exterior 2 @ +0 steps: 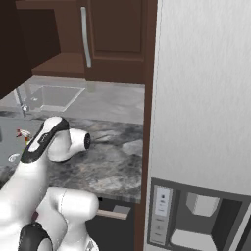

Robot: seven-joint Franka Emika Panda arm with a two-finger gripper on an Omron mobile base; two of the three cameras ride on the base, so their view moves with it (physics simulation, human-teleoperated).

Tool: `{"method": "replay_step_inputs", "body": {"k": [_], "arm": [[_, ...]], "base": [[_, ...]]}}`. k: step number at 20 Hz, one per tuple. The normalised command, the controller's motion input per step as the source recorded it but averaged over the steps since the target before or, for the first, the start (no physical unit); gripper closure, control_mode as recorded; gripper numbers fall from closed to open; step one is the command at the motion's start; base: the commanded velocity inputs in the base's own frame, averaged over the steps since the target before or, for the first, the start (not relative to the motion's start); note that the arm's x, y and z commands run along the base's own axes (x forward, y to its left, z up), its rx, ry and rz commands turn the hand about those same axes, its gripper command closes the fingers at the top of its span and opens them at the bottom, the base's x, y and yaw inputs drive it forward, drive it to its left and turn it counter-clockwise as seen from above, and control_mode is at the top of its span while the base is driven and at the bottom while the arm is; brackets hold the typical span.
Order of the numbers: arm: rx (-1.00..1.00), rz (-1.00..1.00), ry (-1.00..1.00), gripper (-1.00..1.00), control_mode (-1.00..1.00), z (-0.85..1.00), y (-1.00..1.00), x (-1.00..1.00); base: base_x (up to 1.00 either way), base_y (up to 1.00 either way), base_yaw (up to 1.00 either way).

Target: Open the cabinet. Pick the spray and place it next to the sink. Then close the cabinet.

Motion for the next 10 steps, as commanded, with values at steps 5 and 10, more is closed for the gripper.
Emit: {"method": "replay_step_inputs", "body": {"k": [5,10], "arm": [[-0.34,0.0,-0.09,-1.0,-1.0,1.0,-0.03,-0.88],[-0.47,0.0,-0.14,-1.0,-1.0,0.96,0.0,-0.88]], "base": [[0.0,0.0,0.0],[0.0,0.0,0.0]]}}
